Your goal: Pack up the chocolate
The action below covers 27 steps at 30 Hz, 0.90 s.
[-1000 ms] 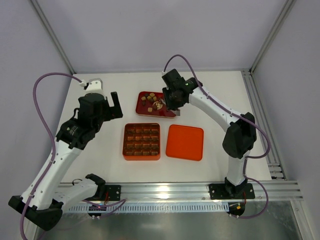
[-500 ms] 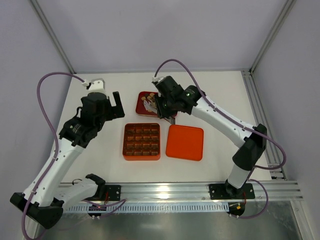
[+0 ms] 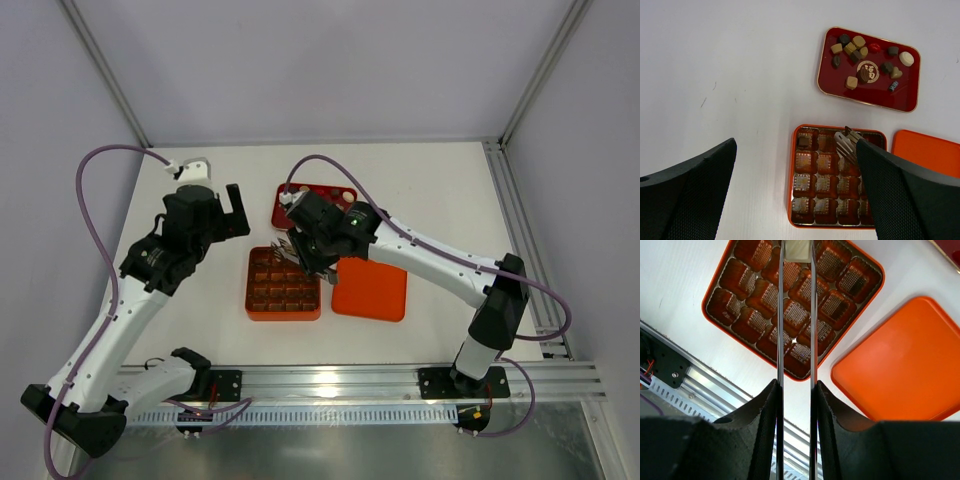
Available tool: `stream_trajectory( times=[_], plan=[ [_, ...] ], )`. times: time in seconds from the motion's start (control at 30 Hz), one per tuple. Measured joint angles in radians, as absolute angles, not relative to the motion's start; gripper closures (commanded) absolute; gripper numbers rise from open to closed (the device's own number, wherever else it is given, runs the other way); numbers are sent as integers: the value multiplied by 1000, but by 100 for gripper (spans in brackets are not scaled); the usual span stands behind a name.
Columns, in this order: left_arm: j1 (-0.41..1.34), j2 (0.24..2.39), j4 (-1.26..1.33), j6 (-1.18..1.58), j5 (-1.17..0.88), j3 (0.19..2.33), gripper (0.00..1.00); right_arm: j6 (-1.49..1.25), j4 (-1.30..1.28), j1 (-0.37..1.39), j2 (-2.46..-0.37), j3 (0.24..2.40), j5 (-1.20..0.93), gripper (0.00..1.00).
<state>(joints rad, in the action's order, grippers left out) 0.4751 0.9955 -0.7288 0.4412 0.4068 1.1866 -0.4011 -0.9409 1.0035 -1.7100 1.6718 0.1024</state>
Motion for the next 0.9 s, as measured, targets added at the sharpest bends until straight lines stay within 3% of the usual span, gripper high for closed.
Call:
stream_trajectory(
  times=[0.67,0.9],
  plan=[
    [466,995,-727,441,407,1171,0,-422,-902,1032,-1747,1652,102,63],
    [461,995,-726,441,407,1170,0,-423,-891,1033,-1770,1652,112,56]
  ],
)
